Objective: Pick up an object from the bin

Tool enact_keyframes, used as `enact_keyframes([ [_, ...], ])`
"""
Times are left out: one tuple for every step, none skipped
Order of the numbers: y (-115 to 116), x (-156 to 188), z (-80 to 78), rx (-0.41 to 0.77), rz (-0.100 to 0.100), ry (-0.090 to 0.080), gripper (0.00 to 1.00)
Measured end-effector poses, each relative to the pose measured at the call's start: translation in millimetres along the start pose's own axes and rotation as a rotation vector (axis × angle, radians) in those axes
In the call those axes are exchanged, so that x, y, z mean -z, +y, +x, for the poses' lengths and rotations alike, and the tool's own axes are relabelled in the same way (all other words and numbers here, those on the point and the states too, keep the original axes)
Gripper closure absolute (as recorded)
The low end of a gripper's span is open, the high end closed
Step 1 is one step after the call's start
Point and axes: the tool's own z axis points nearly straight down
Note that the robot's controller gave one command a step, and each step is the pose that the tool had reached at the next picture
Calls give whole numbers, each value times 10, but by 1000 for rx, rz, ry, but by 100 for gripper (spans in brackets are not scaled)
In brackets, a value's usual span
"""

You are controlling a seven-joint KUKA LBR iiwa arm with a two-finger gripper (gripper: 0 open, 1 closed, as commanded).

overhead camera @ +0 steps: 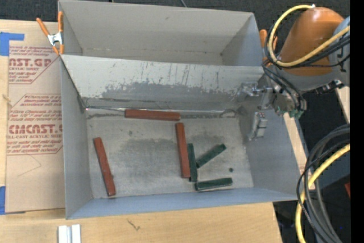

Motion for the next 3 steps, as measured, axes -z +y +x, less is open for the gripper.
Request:
enact_keyframes([
  [314,-550,211,10,2,-5,0],
  [431,-899,260,-30,-3,4,0],
  [798,-981,835,317,-2,3,100],
])
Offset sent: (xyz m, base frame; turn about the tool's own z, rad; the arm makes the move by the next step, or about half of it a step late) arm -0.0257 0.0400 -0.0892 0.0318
